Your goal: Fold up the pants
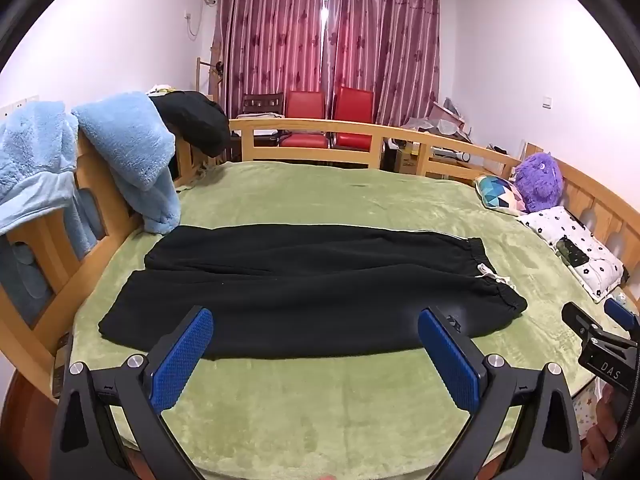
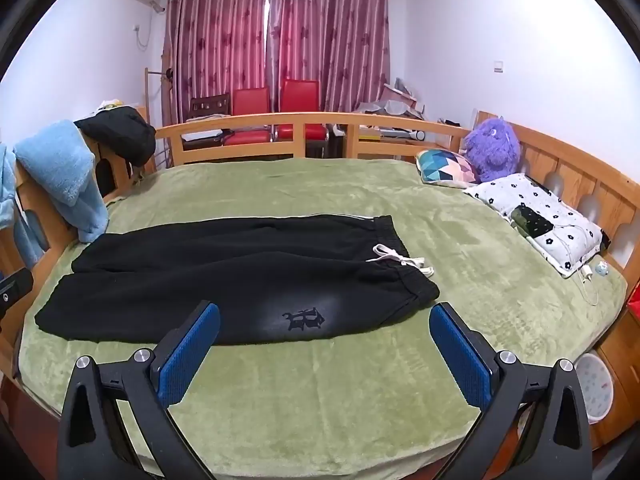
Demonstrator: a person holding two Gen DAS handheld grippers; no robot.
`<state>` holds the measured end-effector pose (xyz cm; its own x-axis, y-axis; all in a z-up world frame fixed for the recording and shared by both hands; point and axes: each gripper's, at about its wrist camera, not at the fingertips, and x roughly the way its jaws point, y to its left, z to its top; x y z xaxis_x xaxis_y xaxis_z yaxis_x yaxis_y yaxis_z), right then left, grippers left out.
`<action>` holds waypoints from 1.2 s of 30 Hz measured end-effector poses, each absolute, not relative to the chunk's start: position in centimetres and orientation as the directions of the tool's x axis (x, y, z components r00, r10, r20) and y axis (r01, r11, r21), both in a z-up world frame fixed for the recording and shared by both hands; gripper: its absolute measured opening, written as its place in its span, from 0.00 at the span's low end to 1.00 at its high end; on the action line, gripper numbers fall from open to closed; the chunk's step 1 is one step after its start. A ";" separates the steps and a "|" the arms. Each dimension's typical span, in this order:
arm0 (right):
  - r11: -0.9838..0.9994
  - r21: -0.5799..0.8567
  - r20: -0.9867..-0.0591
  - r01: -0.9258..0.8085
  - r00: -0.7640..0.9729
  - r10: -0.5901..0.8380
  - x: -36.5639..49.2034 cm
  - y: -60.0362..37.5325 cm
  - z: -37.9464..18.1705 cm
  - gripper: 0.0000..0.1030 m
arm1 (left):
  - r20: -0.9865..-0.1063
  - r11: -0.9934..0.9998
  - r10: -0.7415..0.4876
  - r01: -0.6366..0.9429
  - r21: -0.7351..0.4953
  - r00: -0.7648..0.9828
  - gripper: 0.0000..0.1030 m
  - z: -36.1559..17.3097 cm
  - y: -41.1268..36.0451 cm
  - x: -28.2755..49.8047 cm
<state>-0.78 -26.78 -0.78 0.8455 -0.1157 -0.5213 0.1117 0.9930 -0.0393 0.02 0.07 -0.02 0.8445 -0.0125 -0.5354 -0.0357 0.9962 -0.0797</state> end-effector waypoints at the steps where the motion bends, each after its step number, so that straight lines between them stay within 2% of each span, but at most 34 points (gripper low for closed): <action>1: 0.993 -0.038 -0.520 0.111 0.846 -0.115 -0.8 -26.8 -0.7 1.00 | -0.536 0.996 -0.012 -0.036 -0.079 0.844 1.00 0.0 0.1 0.0; 36: 0.995 -0.007 -0.536 0.102 0.839 -0.090 -0.5 -26.4 -1.2 1.00 | -0.523 0.999 0.005 -0.029 -0.038 0.853 1.00 0.1 -0.4 -0.2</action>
